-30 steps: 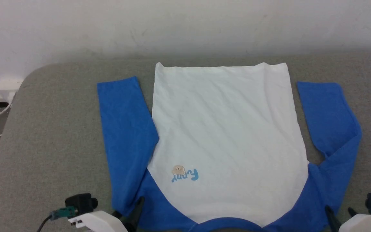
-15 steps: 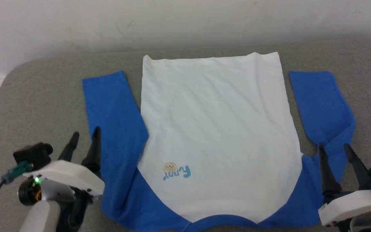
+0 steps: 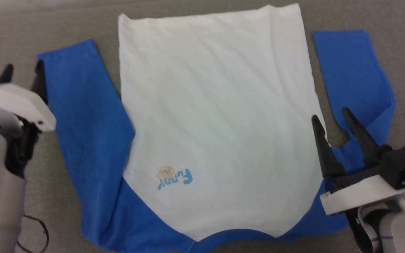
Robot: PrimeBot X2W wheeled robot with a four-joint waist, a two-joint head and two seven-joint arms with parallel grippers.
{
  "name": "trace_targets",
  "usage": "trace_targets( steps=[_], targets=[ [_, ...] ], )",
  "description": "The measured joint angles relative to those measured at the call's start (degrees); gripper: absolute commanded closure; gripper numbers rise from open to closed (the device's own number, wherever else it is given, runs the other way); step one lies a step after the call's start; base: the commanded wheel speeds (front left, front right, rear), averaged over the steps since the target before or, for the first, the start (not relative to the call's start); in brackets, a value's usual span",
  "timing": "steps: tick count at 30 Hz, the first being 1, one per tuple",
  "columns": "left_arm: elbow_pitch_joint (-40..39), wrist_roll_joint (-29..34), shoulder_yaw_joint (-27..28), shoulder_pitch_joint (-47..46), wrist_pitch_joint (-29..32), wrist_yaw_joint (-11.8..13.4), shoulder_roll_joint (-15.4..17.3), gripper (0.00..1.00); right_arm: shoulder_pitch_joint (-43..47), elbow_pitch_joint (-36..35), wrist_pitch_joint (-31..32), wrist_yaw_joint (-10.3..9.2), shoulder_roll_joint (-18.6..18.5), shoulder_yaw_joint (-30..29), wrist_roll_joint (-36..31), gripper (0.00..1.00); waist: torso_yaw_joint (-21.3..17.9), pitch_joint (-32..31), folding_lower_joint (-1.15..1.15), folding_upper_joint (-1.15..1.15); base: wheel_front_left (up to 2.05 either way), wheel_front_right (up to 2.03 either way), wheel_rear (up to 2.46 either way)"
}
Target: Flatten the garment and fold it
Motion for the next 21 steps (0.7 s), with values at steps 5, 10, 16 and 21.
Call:
trace_targets(
  steps=[5, 10, 16, 21],
  targets=[
    [5.44, -2.03, 2.49, -6.53, 3.78, 3.21, 0.09, 0.00, -2.50, -0.66, 0.47, 0.00, -0.24, 2.08, 0.09, 0.00, -1.71, 4.91, 0.01, 0.00, 0.00, 0.00, 0.00],
    [8.70, -3.04, 3.80, -9.09, 7.68, 6.05, 0.22, 0.00, -3.92, -1.10, 0.51, 0.00, -0.14, 3.03, 0.59, 0.00, -3.49, 9.22, 0.00, 0.00, 0.00, 0.00, 0.00],
    [8.14, -3.99, 5.16, -12.61, 10.39, 7.21, 2.68, 0.00, -4.25, -1.32, 0.47, 0.00, 0.03, 3.14, 0.93, 0.00, -5.35, 13.16, -0.02, 0.00, 0.00, 0.00, 0.00],
    [6.24, -4.28, 4.97, -13.62, 13.74, 7.17, 4.97, 1.00, -4.54, -1.10, 0.46, 0.00, 0.27, 3.09, 0.94, 0.00, -6.28, 15.02, -0.02, 0.00, 0.00, 0.00, 0.00]
  ],
)
